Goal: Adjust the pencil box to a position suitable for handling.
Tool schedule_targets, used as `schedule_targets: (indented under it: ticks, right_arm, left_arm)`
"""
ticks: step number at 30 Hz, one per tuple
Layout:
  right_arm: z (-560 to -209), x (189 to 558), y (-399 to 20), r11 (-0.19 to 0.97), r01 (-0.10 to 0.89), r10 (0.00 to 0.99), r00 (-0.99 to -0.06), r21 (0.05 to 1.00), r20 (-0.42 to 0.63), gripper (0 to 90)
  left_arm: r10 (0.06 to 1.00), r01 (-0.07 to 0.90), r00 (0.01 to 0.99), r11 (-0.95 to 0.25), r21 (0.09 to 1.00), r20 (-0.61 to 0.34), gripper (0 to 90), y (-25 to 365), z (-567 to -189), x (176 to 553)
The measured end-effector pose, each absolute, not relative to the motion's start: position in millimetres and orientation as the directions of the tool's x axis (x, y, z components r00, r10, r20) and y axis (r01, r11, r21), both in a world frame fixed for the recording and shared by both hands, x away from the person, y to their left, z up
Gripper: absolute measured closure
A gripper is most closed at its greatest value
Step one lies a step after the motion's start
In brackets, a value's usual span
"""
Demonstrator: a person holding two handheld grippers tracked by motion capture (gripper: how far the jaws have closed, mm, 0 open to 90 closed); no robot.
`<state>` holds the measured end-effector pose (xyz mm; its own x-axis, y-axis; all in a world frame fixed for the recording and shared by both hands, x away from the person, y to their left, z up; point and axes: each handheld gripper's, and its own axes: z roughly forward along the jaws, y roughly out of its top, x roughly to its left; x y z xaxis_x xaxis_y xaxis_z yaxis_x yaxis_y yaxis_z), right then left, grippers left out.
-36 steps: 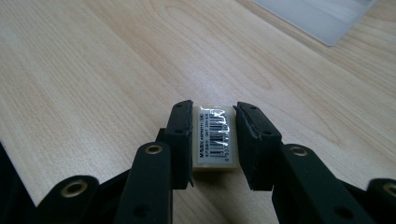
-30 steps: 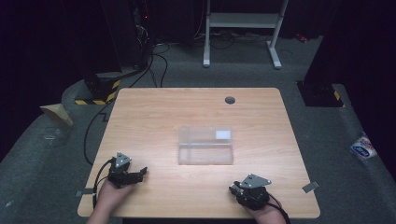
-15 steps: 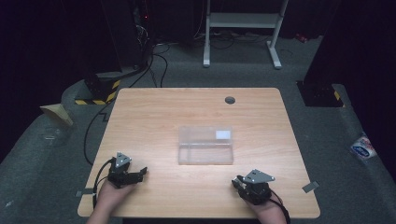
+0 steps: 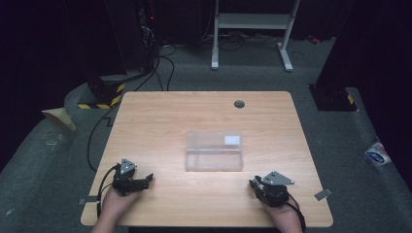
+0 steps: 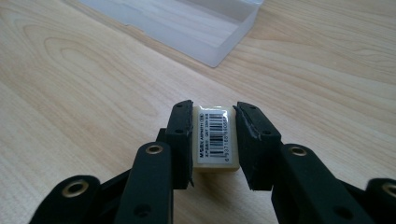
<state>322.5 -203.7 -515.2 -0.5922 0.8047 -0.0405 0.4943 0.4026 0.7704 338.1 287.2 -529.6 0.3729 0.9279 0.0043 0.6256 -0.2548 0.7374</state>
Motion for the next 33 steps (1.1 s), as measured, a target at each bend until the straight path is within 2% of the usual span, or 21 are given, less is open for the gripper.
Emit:
schedule_targets:
  ticks: [16, 33]
  right_arm:
    - [-511.2, 332.1, -210.4, 0.356, 0.489, 0.835, -0.549, 0.797, -0.036, 67.2]
    - [-488.6, 336.5, -195.4, 0.316, 0.412, 0.826, -0.562, 0.855, -0.034, 67.2]
  left_arm:
    - [0.931, 0.633, 0.364, -0.254, 0.731, 0.008, 13.3, 287.2, -529.4, 338.9]
    - [0.932, 0.633, 0.363, -0.253, 0.732, 0.007, 13.3, 287.1, -529.5, 339.3]
